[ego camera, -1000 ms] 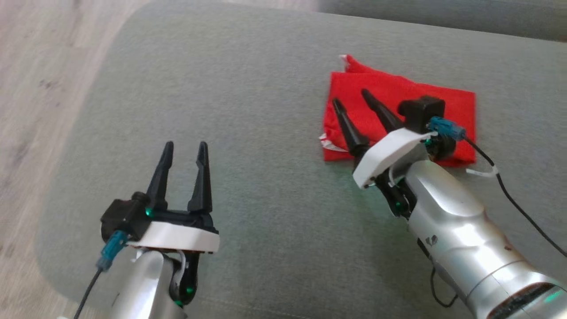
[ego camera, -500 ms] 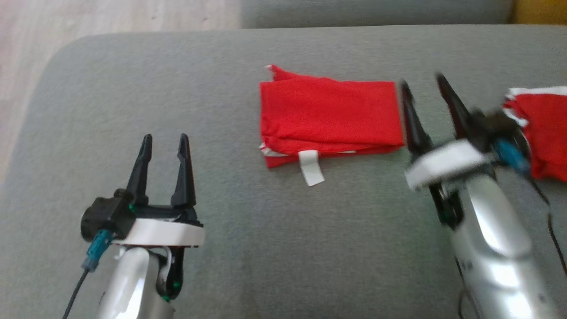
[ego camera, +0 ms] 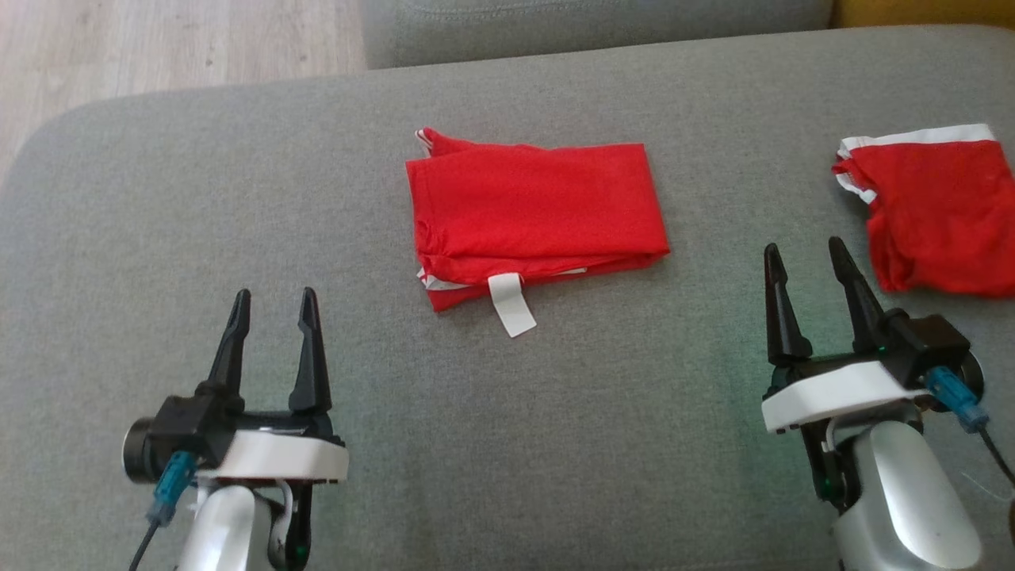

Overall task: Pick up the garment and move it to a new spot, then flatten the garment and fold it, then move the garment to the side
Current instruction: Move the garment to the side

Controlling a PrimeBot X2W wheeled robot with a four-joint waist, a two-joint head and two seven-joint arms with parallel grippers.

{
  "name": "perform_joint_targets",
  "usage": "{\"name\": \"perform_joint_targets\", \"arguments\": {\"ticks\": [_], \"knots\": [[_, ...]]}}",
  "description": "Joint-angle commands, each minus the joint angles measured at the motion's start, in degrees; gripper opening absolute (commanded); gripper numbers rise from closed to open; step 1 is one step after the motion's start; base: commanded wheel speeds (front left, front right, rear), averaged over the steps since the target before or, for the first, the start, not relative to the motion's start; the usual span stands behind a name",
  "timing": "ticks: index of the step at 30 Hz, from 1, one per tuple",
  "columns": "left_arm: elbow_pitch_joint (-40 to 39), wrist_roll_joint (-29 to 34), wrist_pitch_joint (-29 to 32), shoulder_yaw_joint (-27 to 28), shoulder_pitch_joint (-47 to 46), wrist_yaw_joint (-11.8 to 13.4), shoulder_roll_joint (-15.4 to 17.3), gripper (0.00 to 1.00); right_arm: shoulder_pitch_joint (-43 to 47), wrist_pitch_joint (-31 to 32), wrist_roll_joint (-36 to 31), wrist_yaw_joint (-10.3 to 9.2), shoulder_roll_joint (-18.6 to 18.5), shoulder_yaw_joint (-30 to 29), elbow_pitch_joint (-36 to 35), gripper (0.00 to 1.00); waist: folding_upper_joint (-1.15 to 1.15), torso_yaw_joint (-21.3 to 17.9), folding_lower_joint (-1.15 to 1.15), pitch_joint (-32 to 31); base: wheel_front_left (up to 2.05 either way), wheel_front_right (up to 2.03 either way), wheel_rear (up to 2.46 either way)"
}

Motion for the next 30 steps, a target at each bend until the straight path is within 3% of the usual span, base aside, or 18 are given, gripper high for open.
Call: {"name": "perform_joint_targets", "arguments": {"ticks": [1, 7, 11, 21, 30], "knots": [[-1.7, -0.1, -0.3, 1.8, -1.8, 0.1, 0.5, 1.0, -1.9, -0.4, -0.1, -0.05, 0.5, 1.2, -2.2, 1.0, 0.0, 0.3, 0.01, 0.6, 0.0, 0.0, 0.0], [-2.3, -0.8, -0.3, -0.1, -4.2, -0.2, 0.5, 1.0, -4.9, 0.1, -1.1, -0.05, 0.5, -1.0, -0.7, 1.0, 0.0, 2.5, 0.01, 3.4, 0.0, 0.0, 0.0], [-2.5, -1.0, -0.3, -1.1, -5.7, -0.4, 0.5, 1.0, -9.5, 4.4, -3.1, -0.05, 0.5, -2.2, 3.1, 1.0, 0.0, 4.4, 0.01, 6.0, 0.0, 0.0, 0.0], [-1.5, -2.6, -0.3, -4.5, -8.1, -0.2, 0.5, 1.0, -22.1, 11.6, -1.1, -0.05, 0.5, -3.5, 18.3, 1.0, 0.0, 10.0, 0.01, 9.9, 0.0, 0.0, 0.0], [-1.2, -3.2, -0.3, -5.9, -8.8, 0.2, 0.5, 1.0, -27.0, 15.9, -3.4, -0.05, 0.5, -2.8, 31.7, 1.0, 0.0, 12.4, 0.01, 10.9, 0.0, 0.0, 0.0]]}}
